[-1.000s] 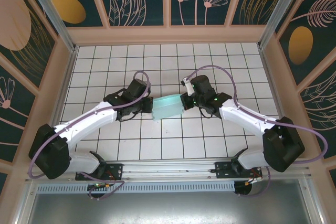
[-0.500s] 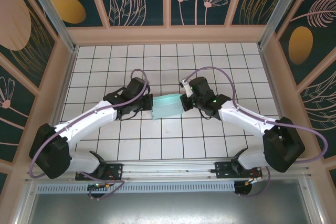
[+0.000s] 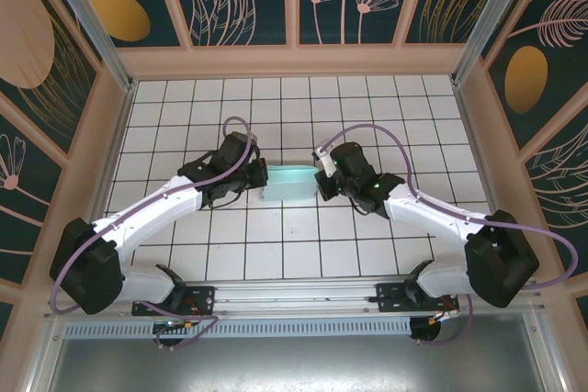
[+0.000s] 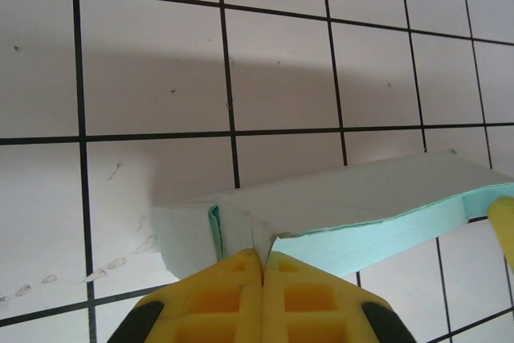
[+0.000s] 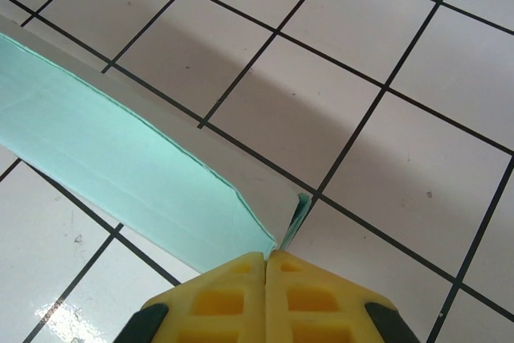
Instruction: Fold the paper box
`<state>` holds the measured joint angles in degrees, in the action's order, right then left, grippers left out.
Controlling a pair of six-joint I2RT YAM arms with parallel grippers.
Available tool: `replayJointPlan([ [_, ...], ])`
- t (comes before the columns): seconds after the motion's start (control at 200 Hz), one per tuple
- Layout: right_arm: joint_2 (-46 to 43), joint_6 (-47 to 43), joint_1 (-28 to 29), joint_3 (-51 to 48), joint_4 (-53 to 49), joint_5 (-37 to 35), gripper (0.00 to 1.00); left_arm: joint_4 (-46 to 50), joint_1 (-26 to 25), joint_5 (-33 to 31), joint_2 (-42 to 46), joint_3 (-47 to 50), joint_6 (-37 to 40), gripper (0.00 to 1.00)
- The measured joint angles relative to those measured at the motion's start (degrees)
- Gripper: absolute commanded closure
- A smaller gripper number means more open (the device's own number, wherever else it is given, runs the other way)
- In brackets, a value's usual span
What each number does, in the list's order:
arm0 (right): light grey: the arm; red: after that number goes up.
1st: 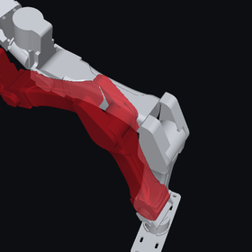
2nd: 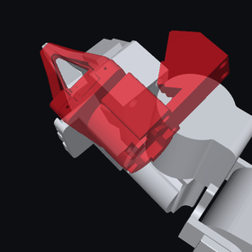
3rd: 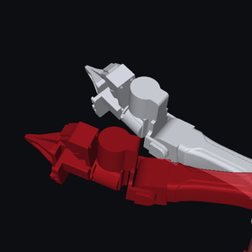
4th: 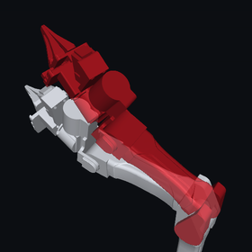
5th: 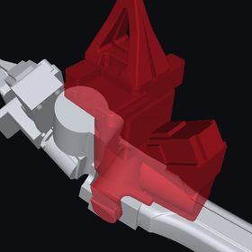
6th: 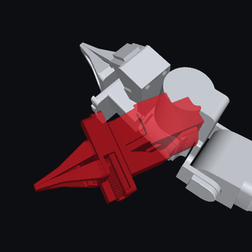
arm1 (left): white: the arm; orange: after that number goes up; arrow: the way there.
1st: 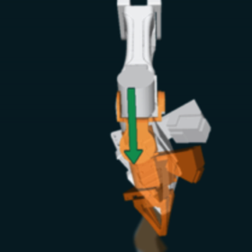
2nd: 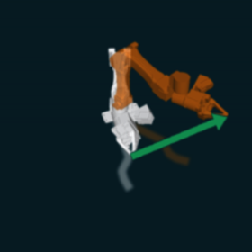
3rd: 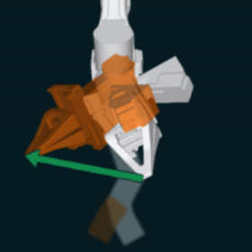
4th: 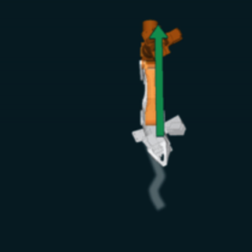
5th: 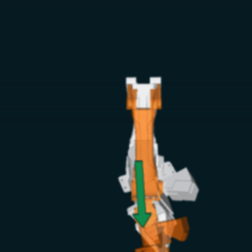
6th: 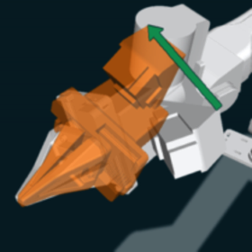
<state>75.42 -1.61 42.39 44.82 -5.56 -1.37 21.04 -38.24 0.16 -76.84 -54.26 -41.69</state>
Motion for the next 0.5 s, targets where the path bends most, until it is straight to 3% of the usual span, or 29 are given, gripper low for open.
replayJointPlan([
  [0.5, -0.7, 0.0, 0.1, -1.8, 2.7, -0.7, 1.0, -2.0, 0.1, 1.3, 0.1, 3.3, 3.4, 1.0],
])
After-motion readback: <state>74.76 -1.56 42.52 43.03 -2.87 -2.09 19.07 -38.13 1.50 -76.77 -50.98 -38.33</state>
